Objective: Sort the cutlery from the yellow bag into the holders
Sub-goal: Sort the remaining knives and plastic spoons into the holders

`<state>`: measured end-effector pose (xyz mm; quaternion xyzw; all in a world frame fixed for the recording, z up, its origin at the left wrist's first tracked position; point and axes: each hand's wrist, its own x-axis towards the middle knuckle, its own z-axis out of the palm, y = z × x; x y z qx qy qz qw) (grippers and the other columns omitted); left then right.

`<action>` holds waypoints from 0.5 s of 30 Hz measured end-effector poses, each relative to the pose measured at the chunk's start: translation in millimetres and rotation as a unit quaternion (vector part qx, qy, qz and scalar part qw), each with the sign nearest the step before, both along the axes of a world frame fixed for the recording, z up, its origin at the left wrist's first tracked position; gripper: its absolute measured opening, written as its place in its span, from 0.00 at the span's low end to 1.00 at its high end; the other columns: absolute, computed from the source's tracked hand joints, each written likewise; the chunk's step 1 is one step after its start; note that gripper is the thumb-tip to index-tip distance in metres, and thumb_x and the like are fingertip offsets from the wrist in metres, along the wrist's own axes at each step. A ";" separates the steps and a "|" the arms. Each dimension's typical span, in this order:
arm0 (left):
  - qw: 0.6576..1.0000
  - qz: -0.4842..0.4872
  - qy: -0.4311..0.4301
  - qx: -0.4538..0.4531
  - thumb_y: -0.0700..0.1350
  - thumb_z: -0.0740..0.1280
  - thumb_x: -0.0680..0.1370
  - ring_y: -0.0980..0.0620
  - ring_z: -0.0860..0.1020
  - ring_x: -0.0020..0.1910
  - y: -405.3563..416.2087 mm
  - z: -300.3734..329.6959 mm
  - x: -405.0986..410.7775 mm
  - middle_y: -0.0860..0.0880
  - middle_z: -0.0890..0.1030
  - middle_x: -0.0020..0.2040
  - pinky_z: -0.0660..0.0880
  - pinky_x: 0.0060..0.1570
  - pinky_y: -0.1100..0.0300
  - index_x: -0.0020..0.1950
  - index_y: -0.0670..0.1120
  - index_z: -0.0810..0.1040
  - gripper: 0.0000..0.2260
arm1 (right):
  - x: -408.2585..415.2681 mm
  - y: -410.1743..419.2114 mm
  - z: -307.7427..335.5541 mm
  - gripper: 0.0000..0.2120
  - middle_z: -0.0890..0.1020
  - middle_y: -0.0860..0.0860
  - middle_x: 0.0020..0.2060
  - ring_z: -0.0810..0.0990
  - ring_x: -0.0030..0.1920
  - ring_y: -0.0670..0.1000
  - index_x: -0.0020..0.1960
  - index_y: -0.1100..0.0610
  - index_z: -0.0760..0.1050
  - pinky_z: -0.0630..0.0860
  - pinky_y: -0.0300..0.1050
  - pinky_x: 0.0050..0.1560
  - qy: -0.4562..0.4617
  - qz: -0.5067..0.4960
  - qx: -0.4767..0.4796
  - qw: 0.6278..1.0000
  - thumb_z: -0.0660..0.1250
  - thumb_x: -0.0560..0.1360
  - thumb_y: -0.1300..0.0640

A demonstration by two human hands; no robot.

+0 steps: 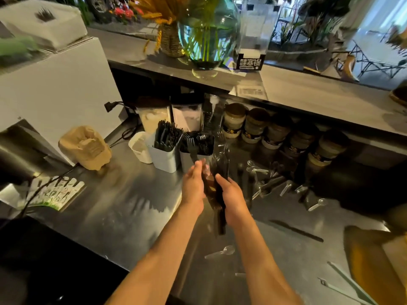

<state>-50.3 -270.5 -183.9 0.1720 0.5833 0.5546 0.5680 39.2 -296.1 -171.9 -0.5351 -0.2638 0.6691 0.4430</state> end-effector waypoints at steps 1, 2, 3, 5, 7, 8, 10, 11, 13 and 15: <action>1.000 -0.004 0.016 -0.005 0.54 0.64 0.82 0.48 0.83 0.46 1.2 2.8 -7.9 0.49 0.84 0.45 0.79 0.45 0.51 0.48 0.54 0.80 0.08 | -11.0 3.7 2.1 0.13 0.86 0.58 0.43 0.84 0.38 0.54 0.59 0.62 0.80 0.78 0.43 0.38 -0.021 0.011 0.003 1.000 0.62 0.82 0.56; 1.000 -0.010 0.024 -0.010 0.54 0.65 0.81 0.48 0.82 0.42 3.9 3.6 -17.3 0.49 0.83 0.43 0.79 0.42 0.52 0.47 0.54 0.78 0.07 | -22.6 7.7 4.5 0.13 0.83 0.58 0.39 0.81 0.33 0.53 0.59 0.64 0.78 0.76 0.42 0.33 -0.035 0.020 0.008 0.999 0.62 0.82 0.56; 1.000 -0.010 0.017 -0.016 0.54 0.66 0.81 0.49 0.82 0.40 6.4 6.2 -25.3 0.49 0.83 0.42 0.79 0.41 0.52 0.47 0.53 0.77 0.06 | -31.8 11.2 6.9 0.14 0.81 0.58 0.37 0.77 0.30 0.51 0.58 0.65 0.77 0.73 0.41 0.29 -0.045 0.027 0.014 0.999 0.62 0.83 0.56; 0.999 -0.030 -0.006 -0.023 0.51 0.66 0.81 0.51 0.80 0.36 14.1 13.1 -46.5 0.51 0.82 0.36 0.76 0.34 0.56 0.47 0.51 0.77 0.06 | -50.4 20.1 10.3 0.12 0.78 0.58 0.35 0.73 0.27 0.50 0.55 0.65 0.77 0.69 0.41 0.26 -0.062 0.034 0.029 0.997 0.61 0.83 0.56; 0.997 -0.072 -0.012 -0.032 0.50 0.66 0.82 0.52 0.75 0.32 22.3 17.1 -67.3 0.53 0.79 0.28 0.72 0.28 0.59 0.44 0.49 0.80 0.09 | -62.2 27.9 12.0 0.11 0.76 0.60 0.36 0.72 0.27 0.51 0.51 0.63 0.77 0.68 0.42 0.26 -0.073 0.049 0.048 0.995 0.61 0.83 0.55; 0.995 -0.086 -0.019 -0.038 0.49 0.67 0.81 0.52 0.73 0.31 26.9 16.7 -77.9 0.52 0.79 0.28 0.72 0.28 0.59 0.44 0.47 0.81 0.09 | -67.7 31.9 12.2 0.11 0.76 0.60 0.36 0.71 0.27 0.51 0.50 0.62 0.76 0.67 0.43 0.27 -0.077 0.057 0.054 0.994 0.62 0.83 0.55; 0.994 -0.092 -0.042 -0.045 0.48 0.70 0.79 0.51 0.74 0.32 34.2 16.4 -96.4 0.47 0.81 0.36 0.75 0.29 0.59 0.47 0.44 0.83 0.08 | -77.2 38.9 12.7 0.10 0.76 0.58 0.34 0.72 0.27 0.51 0.49 0.61 0.76 0.67 0.43 0.27 -0.082 0.065 0.060 0.993 0.64 0.82 0.54; 0.993 -0.094 -0.052 -0.043 0.48 0.72 0.78 0.51 0.75 0.31 37.6 16.9 -104.5 0.45 0.82 0.39 0.76 0.29 0.59 0.49 0.43 0.83 0.08 | -82.2 42.5 12.7 0.10 0.76 0.56 0.33 0.72 0.27 0.50 0.47 0.60 0.76 0.67 0.42 0.27 -0.086 0.066 0.063 0.992 0.64 0.82 0.55; 0.992 -0.096 -0.073 -0.023 0.46 0.72 0.78 0.48 0.75 0.26 44.2 19.5 -120.3 0.43 0.81 0.37 0.75 0.25 0.59 0.51 0.41 0.81 0.08 | -94.5 48.2 13.0 0.10 0.76 0.54 0.31 0.71 0.26 0.50 0.44 0.60 0.75 0.68 0.42 0.27 -0.089 0.058 0.078 0.991 0.63 0.82 0.56; 0.991 -0.096 -0.087 0.011 0.43 0.70 0.79 0.46 0.74 0.23 50.2 23.5 -134.5 0.43 0.80 0.33 0.73 0.23 0.58 0.47 0.41 0.78 0.05 | -106.7 51.9 13.5 0.11 0.75 0.54 0.31 0.70 0.25 0.49 0.43 0.60 0.74 0.68 0.41 0.26 -0.074 0.052 0.090 0.992 0.62 0.83 0.58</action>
